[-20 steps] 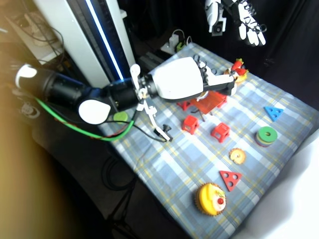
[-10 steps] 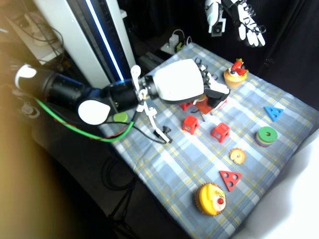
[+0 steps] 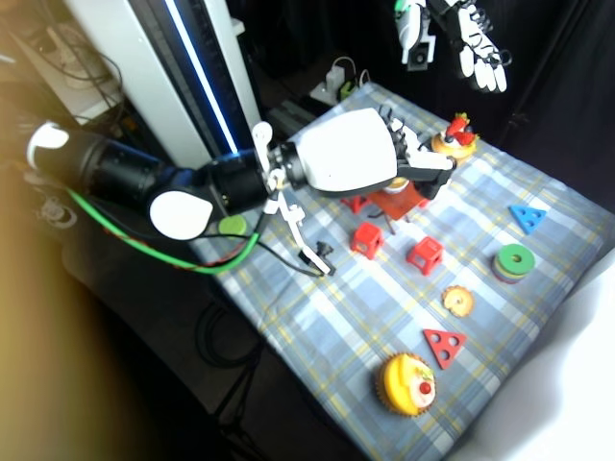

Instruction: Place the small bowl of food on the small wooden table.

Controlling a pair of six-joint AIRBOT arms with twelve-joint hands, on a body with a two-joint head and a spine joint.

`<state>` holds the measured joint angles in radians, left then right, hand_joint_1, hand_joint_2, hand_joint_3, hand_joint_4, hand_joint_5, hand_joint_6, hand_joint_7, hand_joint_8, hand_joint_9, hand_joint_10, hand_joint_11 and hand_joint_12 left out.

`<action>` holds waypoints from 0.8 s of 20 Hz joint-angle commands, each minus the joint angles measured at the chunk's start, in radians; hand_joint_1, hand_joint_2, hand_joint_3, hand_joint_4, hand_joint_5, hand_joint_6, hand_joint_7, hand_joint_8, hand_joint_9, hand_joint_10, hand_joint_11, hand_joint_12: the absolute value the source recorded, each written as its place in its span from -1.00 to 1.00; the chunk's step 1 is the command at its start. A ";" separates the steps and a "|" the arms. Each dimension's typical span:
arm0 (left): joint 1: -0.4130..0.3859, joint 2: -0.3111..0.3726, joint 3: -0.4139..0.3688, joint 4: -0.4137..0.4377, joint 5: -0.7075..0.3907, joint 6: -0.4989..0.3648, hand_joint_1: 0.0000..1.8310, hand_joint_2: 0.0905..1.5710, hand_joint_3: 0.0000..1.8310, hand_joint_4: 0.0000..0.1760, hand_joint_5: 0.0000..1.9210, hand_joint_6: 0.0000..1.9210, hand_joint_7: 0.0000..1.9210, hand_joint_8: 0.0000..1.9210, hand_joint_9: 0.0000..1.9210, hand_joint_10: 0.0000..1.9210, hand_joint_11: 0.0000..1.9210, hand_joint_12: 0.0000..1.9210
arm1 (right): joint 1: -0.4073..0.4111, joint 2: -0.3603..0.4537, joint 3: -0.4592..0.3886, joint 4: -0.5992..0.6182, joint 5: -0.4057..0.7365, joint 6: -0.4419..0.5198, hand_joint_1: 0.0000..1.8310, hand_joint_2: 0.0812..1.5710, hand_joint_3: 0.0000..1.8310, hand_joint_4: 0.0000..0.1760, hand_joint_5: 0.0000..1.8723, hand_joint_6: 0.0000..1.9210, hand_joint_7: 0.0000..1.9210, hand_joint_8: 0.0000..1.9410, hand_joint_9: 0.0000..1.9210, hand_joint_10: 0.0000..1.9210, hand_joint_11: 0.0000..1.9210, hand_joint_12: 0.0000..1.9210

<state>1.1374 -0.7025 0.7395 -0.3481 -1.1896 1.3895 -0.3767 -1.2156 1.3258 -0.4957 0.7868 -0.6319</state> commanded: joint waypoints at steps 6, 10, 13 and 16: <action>-0.011 0.005 0.014 -0.014 -0.199 -0.049 -0.60 0.60 -1.00 0.15 -0.61 -1.00 -0.69 -1.00 -0.75 -1.00 -1.00 -0.61 | -0.020 0.156 -0.051 0.162 0.230 -0.003 -0.02 -0.03 -1.00 -1.00 -0.48 -1.00 -0.49 -1.00 -0.46 -1.00 -0.78 0.01; -0.011 0.002 0.040 -0.020 -0.314 -0.158 -0.52 0.57 -1.00 0.14 -0.66 -1.00 -0.67 -1.00 -0.79 -1.00 -1.00 -0.67 | -0.190 0.261 -0.132 0.337 0.469 -0.042 0.21 0.08 -1.00 -0.89 -0.65 -1.00 -0.64 -1.00 -0.65 -1.00 -0.97 -0.02; -0.007 0.001 0.037 -0.010 -0.401 -0.217 -0.49 0.58 -1.00 0.35 -0.64 -1.00 -0.65 -1.00 -0.75 -0.99 -1.00 -0.62 | -0.466 0.306 -0.223 0.567 0.784 -0.065 0.24 0.21 -0.99 -1.00 -0.50 -0.99 -0.55 -1.00 -0.56 -0.99 -0.84 -0.06; 0.006 -0.012 0.060 -0.002 -0.473 -0.342 -0.52 0.59 -1.00 -0.56 -0.65 -1.00 -0.64 -1.00 -0.72 -1.00 -1.00 -0.49 | -0.667 0.301 -0.273 0.739 0.976 -0.065 -0.09 0.33 -1.00 -1.00 -0.47 -1.00 -0.51 -1.00 -0.50 -0.99 -0.89 0.14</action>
<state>1.1458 -0.7136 0.8005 -0.3569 -1.5314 1.0439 -1.0737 -0.9203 1.0466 0.2489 1.5909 -0.6979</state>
